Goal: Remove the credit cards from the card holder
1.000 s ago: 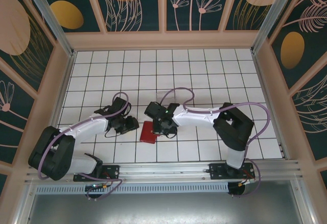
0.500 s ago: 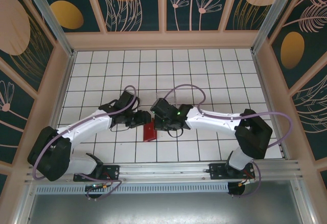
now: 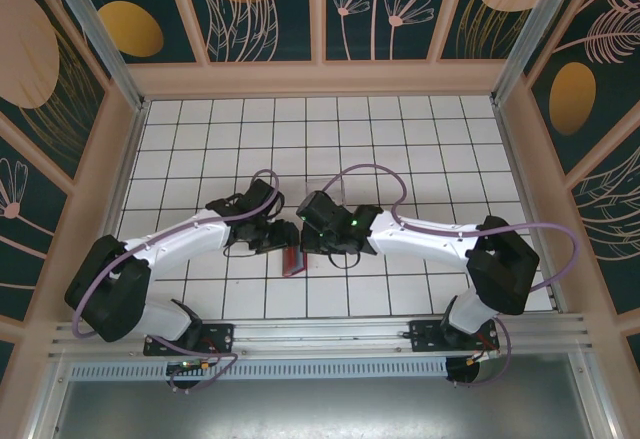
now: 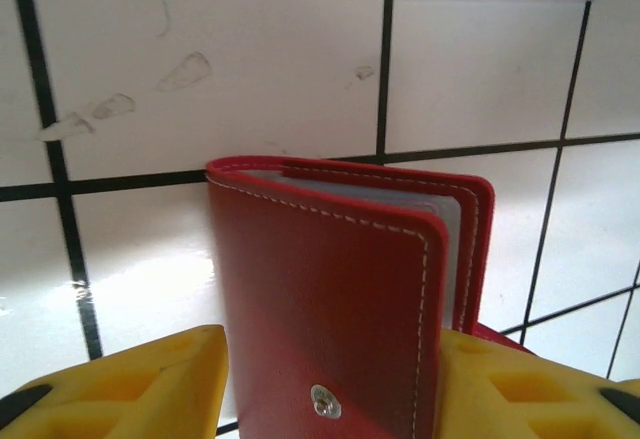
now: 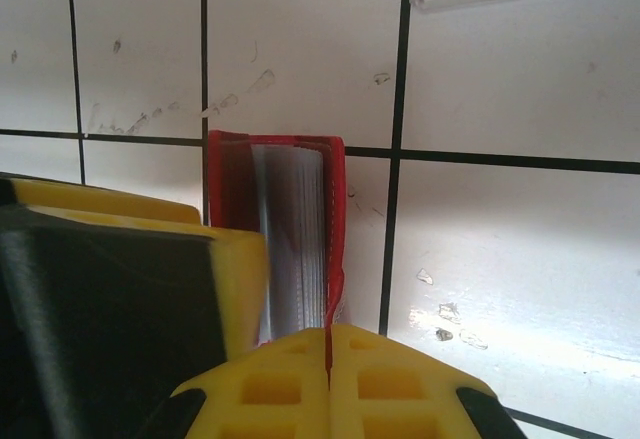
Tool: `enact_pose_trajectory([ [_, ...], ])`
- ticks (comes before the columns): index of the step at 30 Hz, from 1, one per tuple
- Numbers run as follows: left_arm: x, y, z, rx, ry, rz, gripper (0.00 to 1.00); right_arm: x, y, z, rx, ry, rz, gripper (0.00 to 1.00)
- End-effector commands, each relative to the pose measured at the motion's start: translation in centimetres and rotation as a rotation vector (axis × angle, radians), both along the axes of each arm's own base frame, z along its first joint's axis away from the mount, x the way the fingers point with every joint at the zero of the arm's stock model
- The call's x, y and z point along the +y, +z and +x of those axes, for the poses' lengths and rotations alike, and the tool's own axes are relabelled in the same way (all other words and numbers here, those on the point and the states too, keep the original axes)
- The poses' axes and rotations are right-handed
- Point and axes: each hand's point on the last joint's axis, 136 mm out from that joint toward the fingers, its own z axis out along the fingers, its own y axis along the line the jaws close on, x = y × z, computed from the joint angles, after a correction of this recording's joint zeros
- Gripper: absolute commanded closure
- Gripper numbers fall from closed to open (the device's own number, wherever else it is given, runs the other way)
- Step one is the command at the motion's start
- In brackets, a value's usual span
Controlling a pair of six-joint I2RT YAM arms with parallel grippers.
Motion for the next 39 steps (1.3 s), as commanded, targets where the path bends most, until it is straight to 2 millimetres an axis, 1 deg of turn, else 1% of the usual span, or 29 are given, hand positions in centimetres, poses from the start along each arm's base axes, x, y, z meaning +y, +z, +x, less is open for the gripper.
enact_pose_trajectory([
  [1, 1.2, 0.6, 0.3, -0.024, 0.010, 0.070, 0.47, -1.1, 0.3, 0.7, -0.027, -0.039, 0.002, 1.00],
  [6, 1.7, 1.3, 0.4, -0.042, 0.025, 0.088, 0.47, -2.1, -0.5, 0.8, -0.009, -0.062, -0.014, 1.00],
  [10, 2.1, 0.9, 0.1, -0.033, 0.028, 0.103, 0.52, -3.0, -1.3, 0.8, 0.008, -0.079, -0.035, 1.00],
  [13, 2.7, 0.6, -0.1, -0.028, 0.038, 0.130, 0.53, -3.5, -1.4, 0.9, 0.010, -0.086, -0.041, 1.00],
  [15, 2.9, 0.5, -0.2, -0.028, 0.042, 0.134, 0.54, -3.6, -0.9, 1.1, -0.004, -0.090, -0.029, 1.00],
  [20, 2.9, 0.1, -0.3, -0.030, 0.045, 0.128, 0.61, -3.7, 1.1, 1.6, -0.041, -0.100, 0.006, 1.00],
  [26, 2.6, -1.3, -0.7, 0.000, 0.033, 0.118, 0.64, -3.9, 2.9, 1.9, -0.071, -0.105, 0.012, 1.00],
  [34, 2.1, -3.6, -1.4, 0.041, 0.010, 0.101, 0.65, -2.1, 5.3, 2.1, -0.098, -0.064, 0.090, 1.00],
  [36, 2.0, -3.9, -1.5, 0.047, 0.010, 0.090, 0.66, -1.4, 5.7, 2.1, -0.099, -0.048, 0.111, 1.00],
  [39, 2.1, -3.8, -1.4, 0.040, 0.017, 0.089, 0.66, -0.6, 5.7, 1.9, -0.089, -0.029, 0.132, 1.00],
])
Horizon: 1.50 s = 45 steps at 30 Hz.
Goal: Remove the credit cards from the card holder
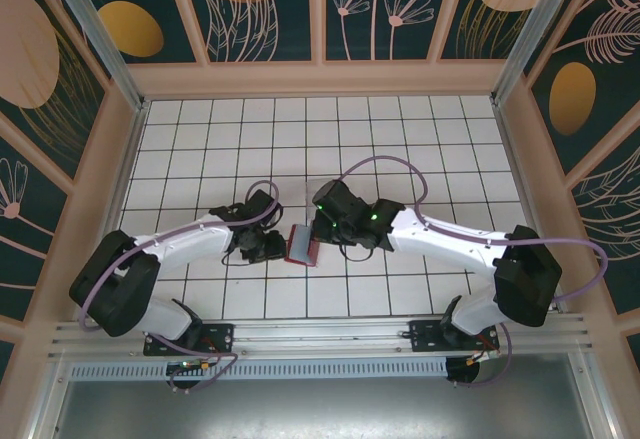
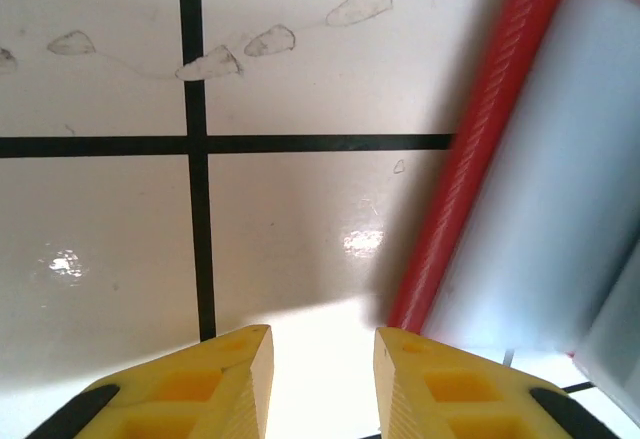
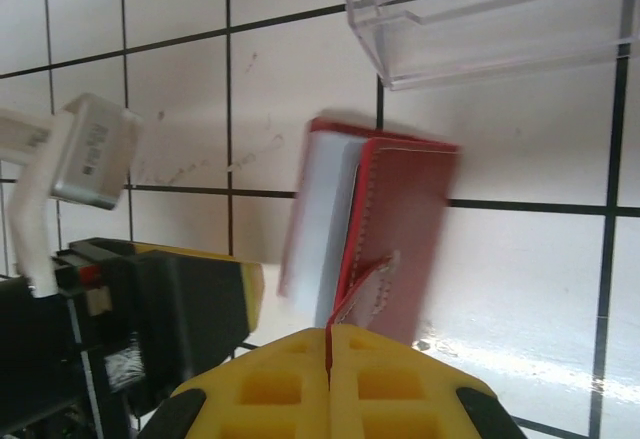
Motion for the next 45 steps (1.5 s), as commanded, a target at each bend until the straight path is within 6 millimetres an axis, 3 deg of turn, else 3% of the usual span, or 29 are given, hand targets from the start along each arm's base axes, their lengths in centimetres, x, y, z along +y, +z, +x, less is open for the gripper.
enact_pose_trajectory([
  [1, -0.4, 0.1, 0.1, -0.010, -0.004, -0.020, 0.67, 1.6, 2.1, 0.3, -0.037, 0.034, 0.064, 1.00],
  [8, 1.4, 2.3, 0.9, -0.077, 0.035, 0.061, 0.67, 2.7, 0.5, 0.1, -0.010, 0.066, 0.060, 1.00],
  [13, 1.0, 3.9, 1.5, -0.105, 0.035, 0.045, 0.67, 3.7, 1.5, -0.4, -0.030, 0.125, 0.090, 1.00],
  [19, 0.0, 4.7, 2.2, -0.114, 0.021, 0.015, 0.66, 2.8, 2.4, -2.0, -0.043, 0.206, 0.111, 1.00],
  [24, -1.5, 5.0, 2.7, -0.105, -0.016, -0.029, 0.66, 0.0, 1.4, -2.6, -0.043, 0.204, 0.033, 1.00],
  [30, -3.0, 4.6, 3.2, -0.077, -0.059, -0.059, 0.66, -4.6, -2.3, -2.7, 0.027, 0.154, -0.104, 1.00],
  [38, -4.4, 4.2, 3.6, -0.055, -0.078, -0.079, 0.66, -10.4, -5.5, -2.0, 0.103, -0.018, -0.209, 1.00],
  [45, -5.0, 3.5, 3.4, -0.040, -0.089, -0.085, 0.67, -12.7, -8.3, -1.7, 0.140, -0.104, -0.275, 0.98],
])
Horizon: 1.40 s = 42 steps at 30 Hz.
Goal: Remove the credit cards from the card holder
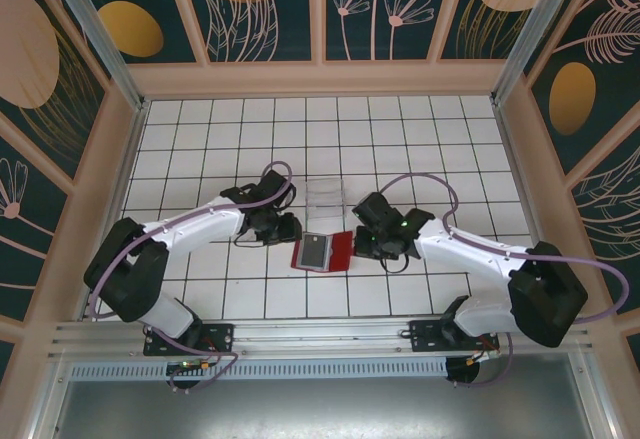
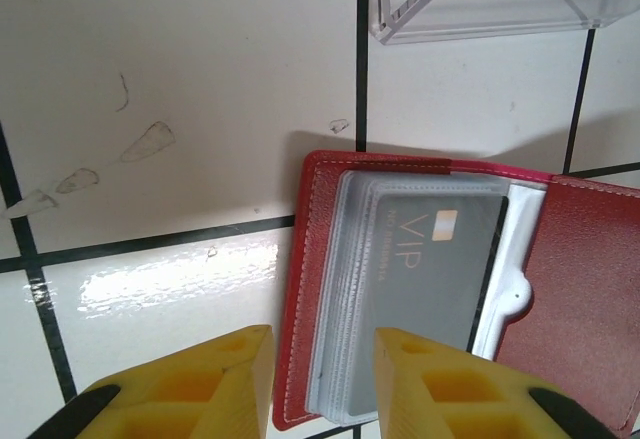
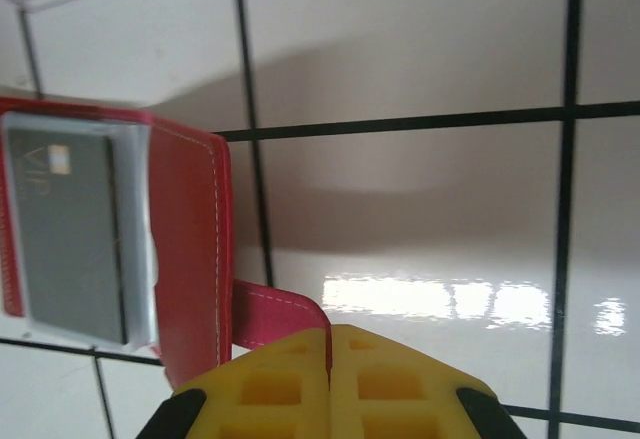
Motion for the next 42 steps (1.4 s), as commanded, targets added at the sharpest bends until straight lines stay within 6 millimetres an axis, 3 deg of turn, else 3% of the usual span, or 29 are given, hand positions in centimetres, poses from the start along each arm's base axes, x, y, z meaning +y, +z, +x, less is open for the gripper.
enact_pose_trajectory([
  [1, -0.9, 0.1, 0.3, -0.005, -0.024, -0.021, 0.67, -1.8, -1.4, 0.2, 0.010, -0.066, -0.081, 0.97],
  [6, -1.3, -0.3, 0.2, 0.002, -0.030, -0.042, 0.67, -2.8, -1.1, 0.7, 0.010, -0.100, -0.162, 0.88],
  [11, -2.1, -0.5, -0.2, 0.006, -0.047, -0.105, 0.67, -2.0, 1.5, 1.2, -0.013, -0.104, -0.128, 0.73],
  [16, -2.1, -1.0, -0.4, 0.013, -0.046, -0.107, 0.67, -1.5, 4.1, 1.9, -0.034, -0.115, -0.120, 0.69],
  [23, -1.4, -1.9, -0.6, 0.017, -0.033, -0.075, 0.67, 3.3, 7.2, 2.6, -0.056, -0.041, 0.070, 0.68],
  [26, -1.3, -2.0, -0.6, 0.018, -0.032, -0.069, 0.67, 5.8, 6.1, 1.5, 0.013, 0.019, 0.173, 0.68],
  [30, -1.6, -2.0, -1.0, 0.033, -0.058, -0.082, 0.66, 6.8, 3.8, 0.5, 0.077, 0.055, 0.184, 0.68],
  [42, -2.7, -4.3, -4.0, 0.113, -0.130, -0.100, 0.67, 4.7, -3.0, -0.1, 0.145, 0.048, 0.078, 0.74],
])
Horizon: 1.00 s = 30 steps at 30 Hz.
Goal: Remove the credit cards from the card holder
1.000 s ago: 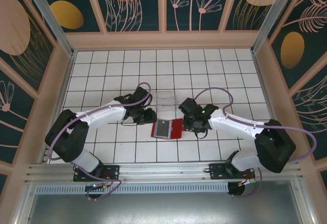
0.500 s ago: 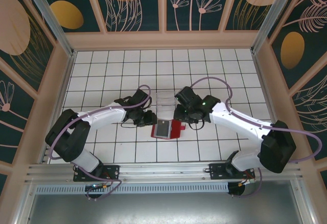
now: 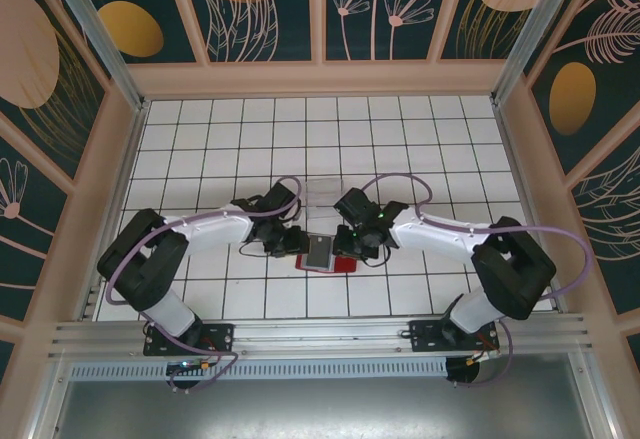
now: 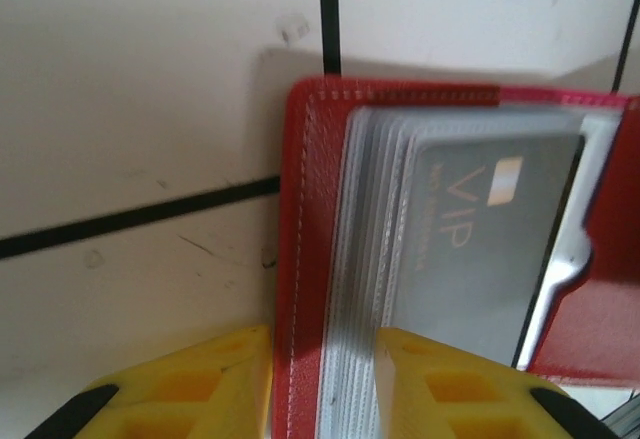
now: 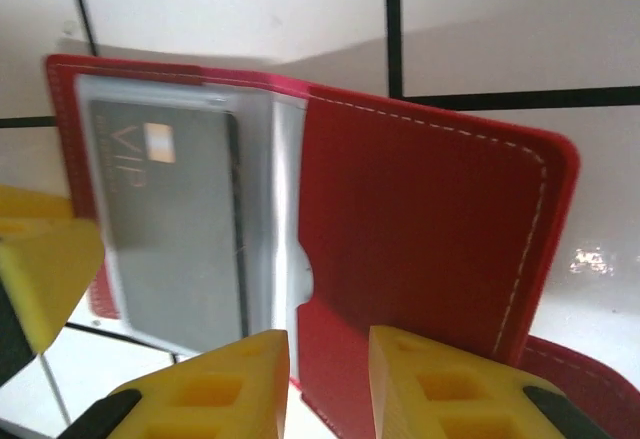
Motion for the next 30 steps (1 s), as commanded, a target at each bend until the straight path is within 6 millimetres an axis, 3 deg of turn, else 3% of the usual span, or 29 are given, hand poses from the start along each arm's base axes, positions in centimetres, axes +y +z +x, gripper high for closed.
enact_pose_trajectory([
  [1, -0.9, -0.8, -1.6, 0.030, -0.047, -0.024, 0.68, -0.7, -1.6, 0.2, 0.002, -0.004, -0.018, 0.75],
  [7, -2.3, -1.1, -3.3, 0.059, -0.075, -0.072, 0.70, -1.5, -4.0, -1.0, 0.050, 0.026, -0.046, 0.77],
  [14, -1.2, -0.3, -3.6, 0.031, -0.043, -0.043, 0.69, -1.5, -4.2, -2.8, 0.074, 0.062, -0.062, 0.79],
  [25, -2.1, 3.4, -0.6, -0.073, 0.020, -0.045, 0.69, 0.3, 1.3, 0.4, -0.066, 0.041, 0.080, 0.78],
  [30, -1.8, 4.4, 0.2, -0.101, 0.061, -0.018, 0.70, 0.4, 1.7, 1.1, -0.073, 0.055, 0.170, 0.78],
])
